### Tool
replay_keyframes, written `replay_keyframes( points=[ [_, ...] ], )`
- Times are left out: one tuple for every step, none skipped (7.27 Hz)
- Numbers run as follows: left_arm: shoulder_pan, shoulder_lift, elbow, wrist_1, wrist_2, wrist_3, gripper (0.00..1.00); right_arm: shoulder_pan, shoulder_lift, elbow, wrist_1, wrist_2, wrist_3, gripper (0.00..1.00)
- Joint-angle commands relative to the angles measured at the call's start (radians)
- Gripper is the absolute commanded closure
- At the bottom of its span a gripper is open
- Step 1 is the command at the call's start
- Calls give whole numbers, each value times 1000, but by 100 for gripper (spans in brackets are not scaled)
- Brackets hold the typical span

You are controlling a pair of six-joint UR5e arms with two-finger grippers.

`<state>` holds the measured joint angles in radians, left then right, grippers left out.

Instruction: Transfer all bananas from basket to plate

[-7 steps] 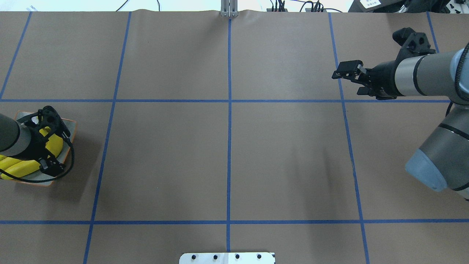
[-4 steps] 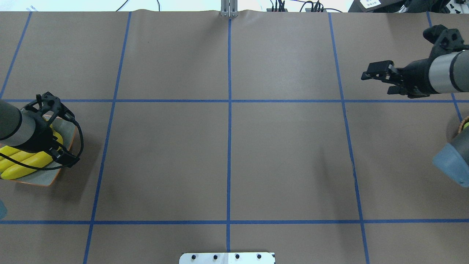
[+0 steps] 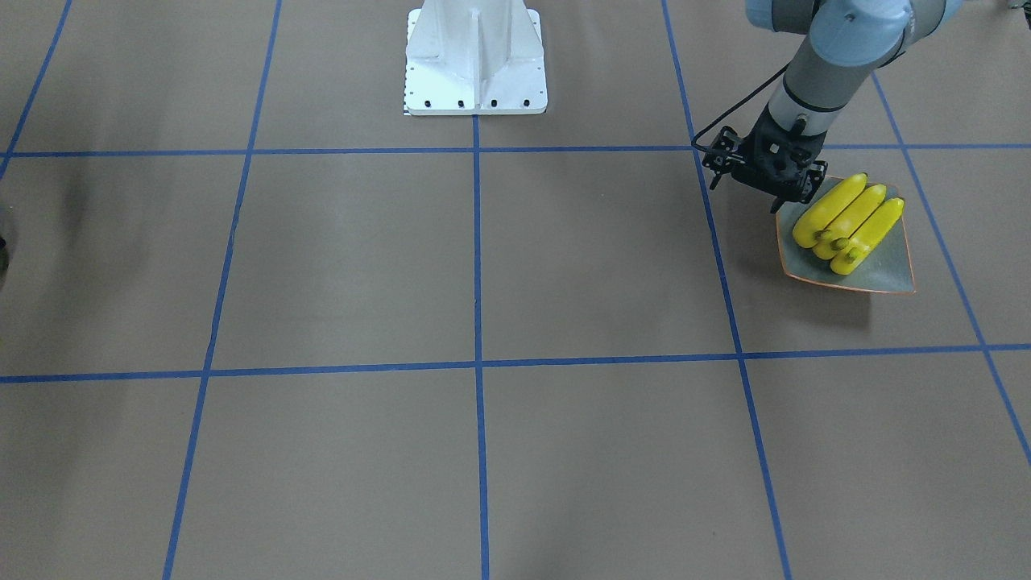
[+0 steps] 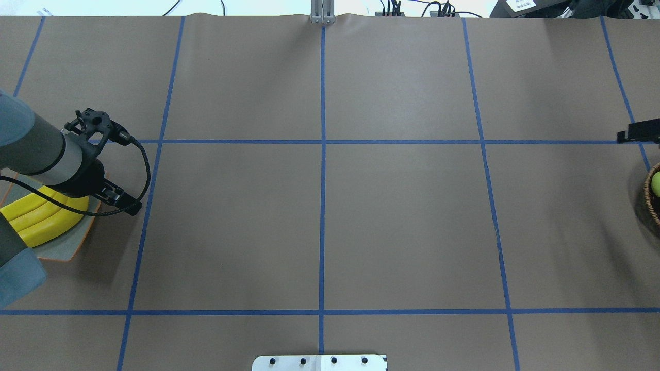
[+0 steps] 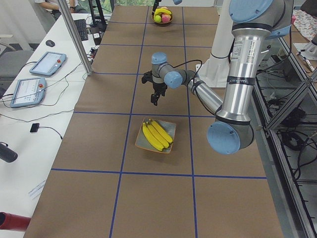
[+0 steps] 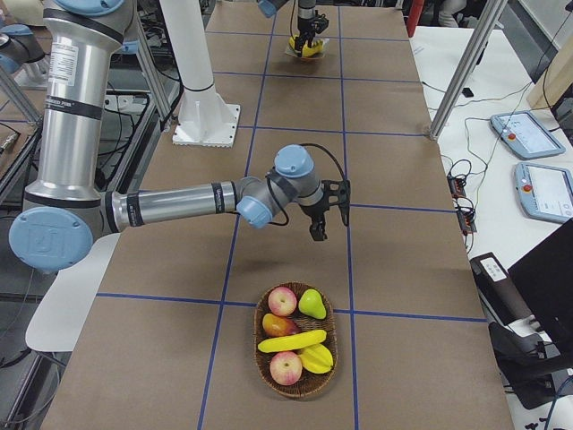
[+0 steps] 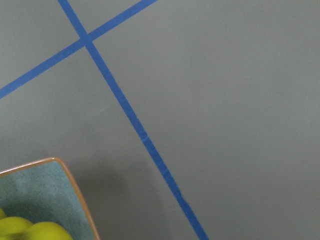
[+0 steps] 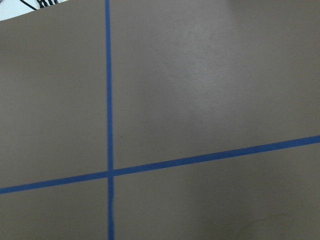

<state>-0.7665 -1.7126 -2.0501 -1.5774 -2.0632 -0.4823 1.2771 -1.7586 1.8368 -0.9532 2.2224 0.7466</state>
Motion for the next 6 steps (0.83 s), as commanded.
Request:
replay_keyframes(
  points=[
    [3, -15, 10, 7, 0, -13, 2, 192, -13, -188, -2, 123, -363, 0],
    [3, -16, 10, 7, 0, -15, 2, 232, -9, -268, -1, 123, -472, 0],
    [3, -18, 11, 7, 0, -16, 1, 243, -21, -287, 2, 123, -518, 0],
    [3, -30, 16, 7, 0, -18, 2, 284, -21, -332, 1, 132, -626, 0],
    [1, -27, 16, 7, 0, -18, 2, 298, -22, -370, 1, 176, -656, 0],
    [1, -28, 18, 7, 0, -18, 2, 318, -25, -410, 8, 227, -711, 0]
  ],
)
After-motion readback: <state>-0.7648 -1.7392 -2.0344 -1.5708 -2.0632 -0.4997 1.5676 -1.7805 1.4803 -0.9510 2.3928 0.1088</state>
